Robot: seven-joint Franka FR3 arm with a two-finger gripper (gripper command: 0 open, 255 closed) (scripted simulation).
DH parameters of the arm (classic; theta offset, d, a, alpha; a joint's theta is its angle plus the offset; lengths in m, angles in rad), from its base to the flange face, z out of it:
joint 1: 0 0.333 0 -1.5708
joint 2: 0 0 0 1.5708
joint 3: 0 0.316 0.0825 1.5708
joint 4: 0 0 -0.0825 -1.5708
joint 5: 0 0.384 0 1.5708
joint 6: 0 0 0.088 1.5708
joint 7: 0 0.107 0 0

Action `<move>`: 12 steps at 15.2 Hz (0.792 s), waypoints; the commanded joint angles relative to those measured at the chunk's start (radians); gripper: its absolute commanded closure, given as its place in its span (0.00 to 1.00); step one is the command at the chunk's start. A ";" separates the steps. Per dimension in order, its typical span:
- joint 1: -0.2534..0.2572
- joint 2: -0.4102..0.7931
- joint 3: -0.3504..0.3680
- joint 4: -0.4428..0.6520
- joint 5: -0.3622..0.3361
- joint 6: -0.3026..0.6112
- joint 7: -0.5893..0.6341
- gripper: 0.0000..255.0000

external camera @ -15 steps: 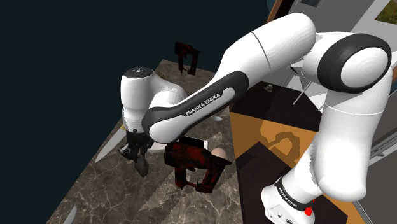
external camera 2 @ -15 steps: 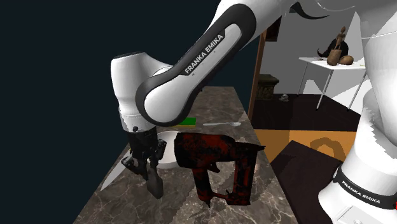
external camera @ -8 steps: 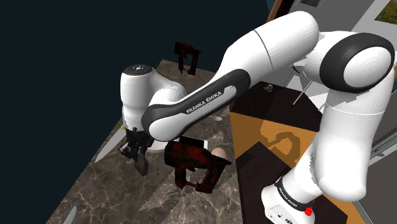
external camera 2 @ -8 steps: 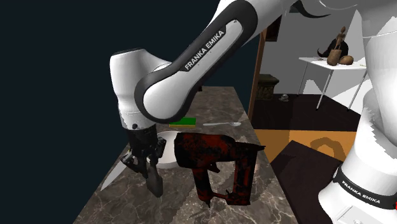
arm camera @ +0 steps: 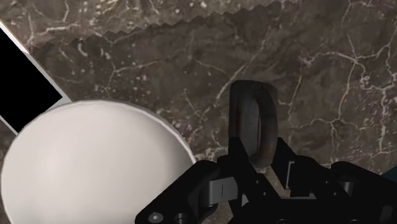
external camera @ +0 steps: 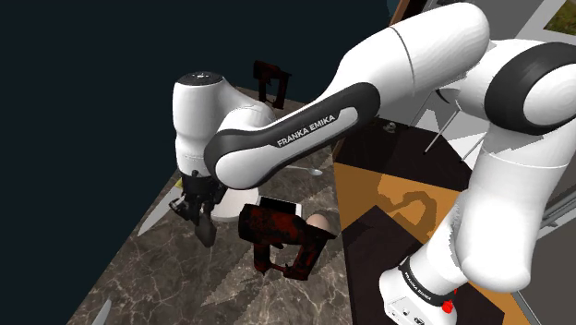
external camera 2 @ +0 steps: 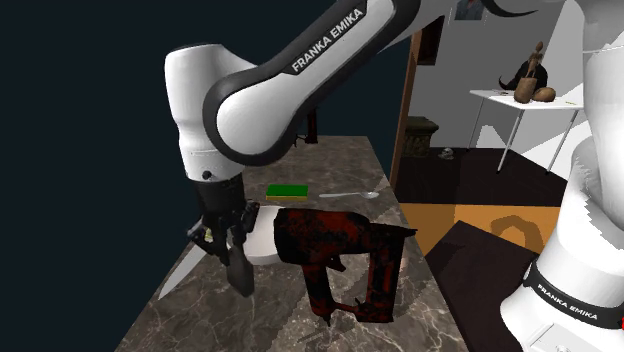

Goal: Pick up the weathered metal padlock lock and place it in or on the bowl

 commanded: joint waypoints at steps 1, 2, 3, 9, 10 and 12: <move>-0.004 -0.015 0.004 0.009 0.008 -0.023 -0.006 1.00; -0.006 -0.022 0.006 0.014 0.013 -0.034 -0.009 1.00; -0.007 -0.029 0.007 0.018 0.017 -0.045 -0.011 1.00; -0.014 -0.070 0.017 0.050 0.039 -0.113 -0.023 1.00; -0.015 -0.076 0.018 0.056 0.042 -0.125 -0.025 1.00; -0.017 -0.087 0.020 0.069 0.049 -0.148 -0.028 1.00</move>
